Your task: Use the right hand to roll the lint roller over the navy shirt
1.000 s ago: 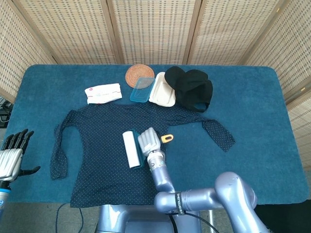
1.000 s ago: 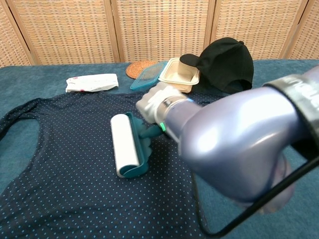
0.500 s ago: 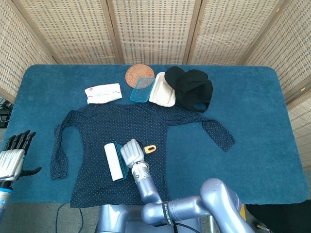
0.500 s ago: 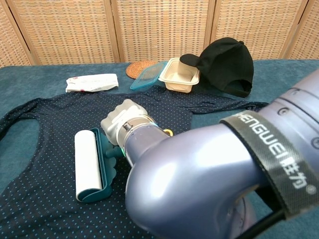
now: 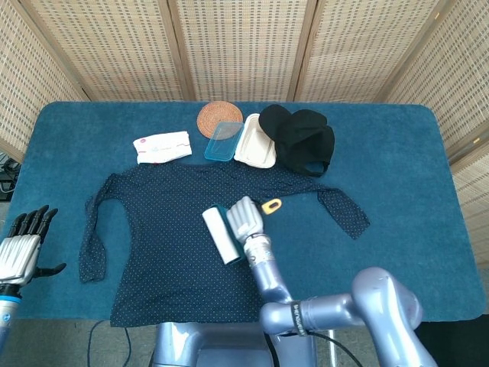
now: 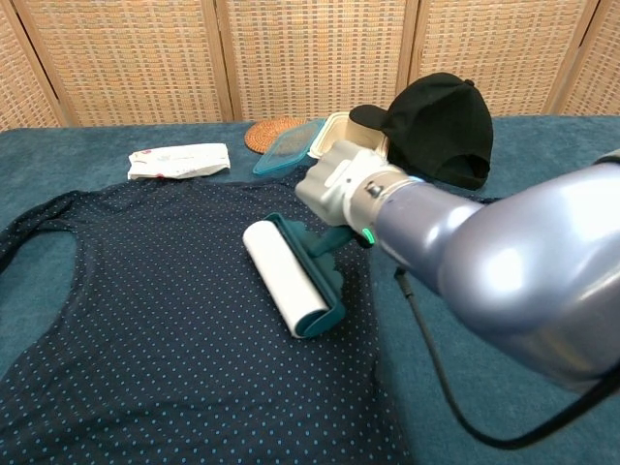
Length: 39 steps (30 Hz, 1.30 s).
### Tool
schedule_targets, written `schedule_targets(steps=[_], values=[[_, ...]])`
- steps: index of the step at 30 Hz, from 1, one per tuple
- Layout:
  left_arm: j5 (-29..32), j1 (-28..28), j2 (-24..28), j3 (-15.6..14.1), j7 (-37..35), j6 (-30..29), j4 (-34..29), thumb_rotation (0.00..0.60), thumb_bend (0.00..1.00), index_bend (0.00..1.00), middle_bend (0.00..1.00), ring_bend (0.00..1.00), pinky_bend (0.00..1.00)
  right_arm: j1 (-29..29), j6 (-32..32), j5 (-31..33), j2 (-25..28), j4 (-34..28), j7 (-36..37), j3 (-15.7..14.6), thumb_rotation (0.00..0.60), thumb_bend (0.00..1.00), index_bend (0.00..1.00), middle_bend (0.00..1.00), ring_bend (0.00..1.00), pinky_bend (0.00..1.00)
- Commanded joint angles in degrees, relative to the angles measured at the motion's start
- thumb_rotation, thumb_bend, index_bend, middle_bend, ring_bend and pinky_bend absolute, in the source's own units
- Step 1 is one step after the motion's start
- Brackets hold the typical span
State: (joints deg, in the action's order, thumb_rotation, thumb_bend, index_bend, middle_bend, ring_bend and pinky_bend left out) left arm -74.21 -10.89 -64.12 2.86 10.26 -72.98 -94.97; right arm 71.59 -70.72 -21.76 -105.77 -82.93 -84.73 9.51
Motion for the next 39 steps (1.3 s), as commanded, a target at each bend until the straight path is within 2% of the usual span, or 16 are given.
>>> schedule_targets(steps=[1,5,10,23,29,34,39], values=[[0.05,-0.08,-0.14,-0.05,0.31,0.06,-0.06,0.600,0.00,0.00,0.00,0.00,0.00,-1.78,0.09,-1.63,2.83,-1.85,0.33,-2.35,0.600,0.93,0.77,1.00,1.00,1.00],[0.04,-0.17,-0.37,-0.15,0.83,0.07,-0.12,0.600,0.00,0.00,0.00,0.00,0.00,-2.45,0.39,-3.33,4.05,-2.57,0.80,-3.66,0.600,0.93,0.76,1.00,1.00,1.00],[0.14,-0.09,-0.39,-0.14,0.97,-0.19,-0.18,0.600,0.00,0.00,0.00,0.00,0.00,-2.22,0.71,-4.75,3.10,-3.37,0.88,-3.85,0.600,0.93,0.76,1.00,1.00,1.00],[0.54,-0.12,-0.53,-0.20,1.09,-0.09,0.18,0.600,0.00,0.00,0.00,0.00,0.00,1.87,0.11,-3.51,-7.01,-1.95,-3.14,-0.50,0.600,0.93,0.76,1.00,1.00,1.00],[0.65,-0.16,-0.65,-0.25,1.31,-0.03,0.20,0.600,0.00,0.00,0.00,0.00,0.00,3.08,0.22,-3.76,-9.82,-1.62,-3.74,0.78,0.600,0.93,0.76,1.00,1.00,1.00],[0.73,-0.08,-0.56,-0.21,1.11,-0.17,0.26,0.600,0.00,0.00,0.00,0.00,0.00,3.06,-0.24,-3.91,-9.91,-0.58,-4.41,0.48,0.600,0.93,0.76,1.00,1.00,1.00],[0.63,-0.08,-0.46,-0.26,0.78,-0.11,0.29,0.600,0.00,0.00,0.00,0.00,0.00,1.68,-0.88,-4.29,-7.56,0.67,-4.53,-0.88,0.600,0.93,0.76,1.00,1.00,1.00]])
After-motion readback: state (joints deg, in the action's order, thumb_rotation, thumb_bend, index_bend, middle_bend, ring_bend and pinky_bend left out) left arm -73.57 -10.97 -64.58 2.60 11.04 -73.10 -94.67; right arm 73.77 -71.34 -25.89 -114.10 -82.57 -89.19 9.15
